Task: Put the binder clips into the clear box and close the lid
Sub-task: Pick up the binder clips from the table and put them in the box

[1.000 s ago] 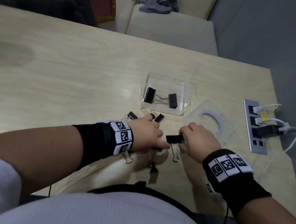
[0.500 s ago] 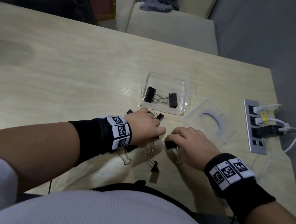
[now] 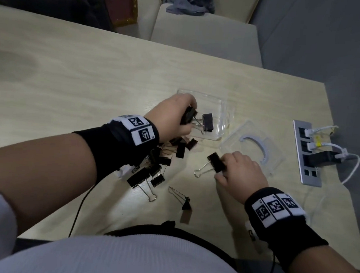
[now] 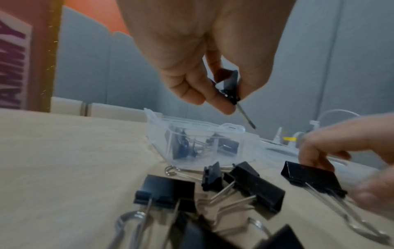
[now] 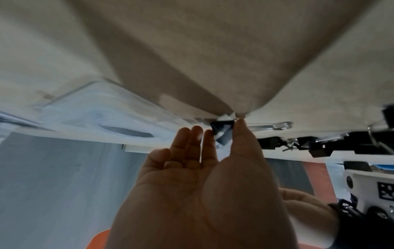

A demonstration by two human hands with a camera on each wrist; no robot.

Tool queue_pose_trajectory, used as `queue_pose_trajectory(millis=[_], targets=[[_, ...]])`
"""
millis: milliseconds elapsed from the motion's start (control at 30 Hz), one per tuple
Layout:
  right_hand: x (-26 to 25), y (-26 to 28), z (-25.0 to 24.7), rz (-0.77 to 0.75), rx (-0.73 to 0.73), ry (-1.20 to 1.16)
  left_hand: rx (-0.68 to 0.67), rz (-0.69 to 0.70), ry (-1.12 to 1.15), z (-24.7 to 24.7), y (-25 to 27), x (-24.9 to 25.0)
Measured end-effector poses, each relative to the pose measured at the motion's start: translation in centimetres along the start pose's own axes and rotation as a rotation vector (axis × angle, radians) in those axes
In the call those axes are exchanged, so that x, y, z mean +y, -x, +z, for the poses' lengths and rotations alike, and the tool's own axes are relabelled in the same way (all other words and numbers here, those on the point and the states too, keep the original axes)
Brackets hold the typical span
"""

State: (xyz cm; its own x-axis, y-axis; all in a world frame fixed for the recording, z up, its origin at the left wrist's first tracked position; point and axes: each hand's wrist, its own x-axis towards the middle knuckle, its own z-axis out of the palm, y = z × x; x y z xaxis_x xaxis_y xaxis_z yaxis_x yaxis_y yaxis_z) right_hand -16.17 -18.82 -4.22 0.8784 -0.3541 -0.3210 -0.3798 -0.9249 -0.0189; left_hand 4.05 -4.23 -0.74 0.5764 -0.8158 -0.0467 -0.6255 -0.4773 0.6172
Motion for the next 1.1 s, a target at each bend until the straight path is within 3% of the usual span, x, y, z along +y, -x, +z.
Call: queue_pose_trajectory(millis=[100,167,300,500,633,700,800,867,933,1000,1100], targets=[[-0.4,-0.1,-0.1,-0.106,-0.041,-0.087,0.052,-0.094,0.033,0.4,-1.0,-0.7],[-0.8,-0.3,0.1,-0.156,-0.084,-0.068,0.007,-0.093,-0.088,1.1,-1.3,-1.1],[-1.0,-1.0,0.6,-0.103,-0.058,-0.166,-0.043,-0.038,-0.402,2.1,-1.0,-1.8],[0.4,-0.9,-1.8,-0.074,0.243,-0.521,-0.106,0.039,-0.466,1.5,-0.4,-2.8],[0.1,-3.7,-3.7,-0.005,0.392,-0.548,-0.173,0.029,-0.437,0.9,-1.1,-2.7],[-0.7,-5.7,-4.2,-0.015,0.369,-0.518,-0.202,0.012,-0.431,0.6,-1.4,-2.5],[-2.1,-7.8,-4.7,0.000,0.202,-0.433,-0.215,0.013,-0.450,0.2,-1.4,-2.4],[-2.8,-7.8,-4.8,-0.004,0.190,-0.364,-0.184,0.022,-0.455,0.0,-1.0,-2.6],[-3.5,-6.7,-4.9,-0.081,0.283,-0.333,-0.130,0.020,-0.382,-0.2,0.0,-2.9],[-4.5,-5.2,-4.5,-0.230,0.277,-0.311,-0.112,0.044,-0.303,-0.7,1.2,-3.1],[-6.1,-3.3,-2.9,-0.448,0.140,-0.186,-0.352,0.132,-0.318,-1.6,3.0,-3.2]])
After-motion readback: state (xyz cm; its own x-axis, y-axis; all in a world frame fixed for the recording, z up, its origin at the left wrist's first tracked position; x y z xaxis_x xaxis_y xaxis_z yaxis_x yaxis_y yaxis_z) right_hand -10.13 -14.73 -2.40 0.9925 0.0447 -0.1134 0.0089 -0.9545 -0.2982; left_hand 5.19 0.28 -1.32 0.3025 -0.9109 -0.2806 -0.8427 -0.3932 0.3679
